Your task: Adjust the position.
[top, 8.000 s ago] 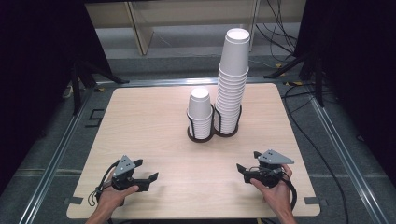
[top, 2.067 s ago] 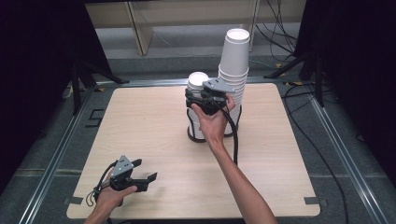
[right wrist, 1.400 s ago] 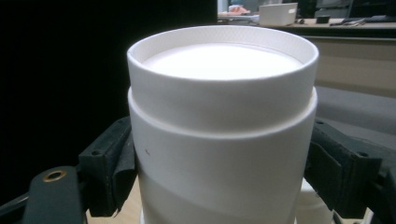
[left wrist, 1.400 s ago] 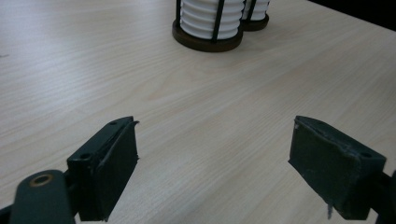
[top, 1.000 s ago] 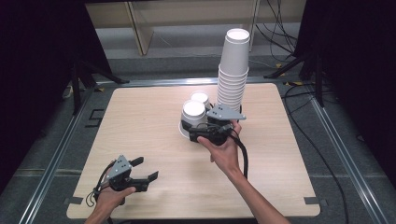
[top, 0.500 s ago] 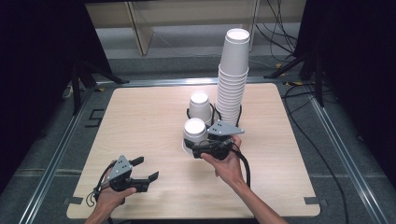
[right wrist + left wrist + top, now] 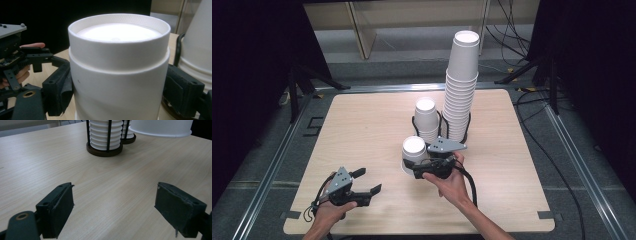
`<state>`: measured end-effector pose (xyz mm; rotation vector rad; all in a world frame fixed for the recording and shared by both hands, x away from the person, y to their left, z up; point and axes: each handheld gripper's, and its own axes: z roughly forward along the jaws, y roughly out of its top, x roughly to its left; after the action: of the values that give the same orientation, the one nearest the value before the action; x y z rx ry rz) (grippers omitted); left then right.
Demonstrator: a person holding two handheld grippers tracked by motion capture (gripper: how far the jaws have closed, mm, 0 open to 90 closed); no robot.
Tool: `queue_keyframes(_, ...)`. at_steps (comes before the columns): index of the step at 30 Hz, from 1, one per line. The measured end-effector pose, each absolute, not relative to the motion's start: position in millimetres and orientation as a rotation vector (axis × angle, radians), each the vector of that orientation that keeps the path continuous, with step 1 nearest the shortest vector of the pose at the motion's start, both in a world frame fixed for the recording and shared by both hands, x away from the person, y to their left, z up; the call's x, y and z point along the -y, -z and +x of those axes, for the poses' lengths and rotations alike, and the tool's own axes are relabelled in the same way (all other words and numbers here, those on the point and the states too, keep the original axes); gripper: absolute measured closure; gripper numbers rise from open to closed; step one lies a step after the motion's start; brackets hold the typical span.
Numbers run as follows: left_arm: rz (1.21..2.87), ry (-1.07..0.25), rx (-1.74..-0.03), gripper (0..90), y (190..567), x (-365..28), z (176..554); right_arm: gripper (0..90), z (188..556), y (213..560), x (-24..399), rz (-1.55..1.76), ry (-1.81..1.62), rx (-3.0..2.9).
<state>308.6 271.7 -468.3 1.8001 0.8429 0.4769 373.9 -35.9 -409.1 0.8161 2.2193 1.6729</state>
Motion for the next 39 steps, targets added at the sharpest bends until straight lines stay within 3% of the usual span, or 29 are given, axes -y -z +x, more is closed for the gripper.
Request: queue_keyframes(39, 1.749, -0.369, -0.684, 14.1, 463, -252, 301, 19.2, 354, 425, -19, 0.679, -1.764, -2.376)
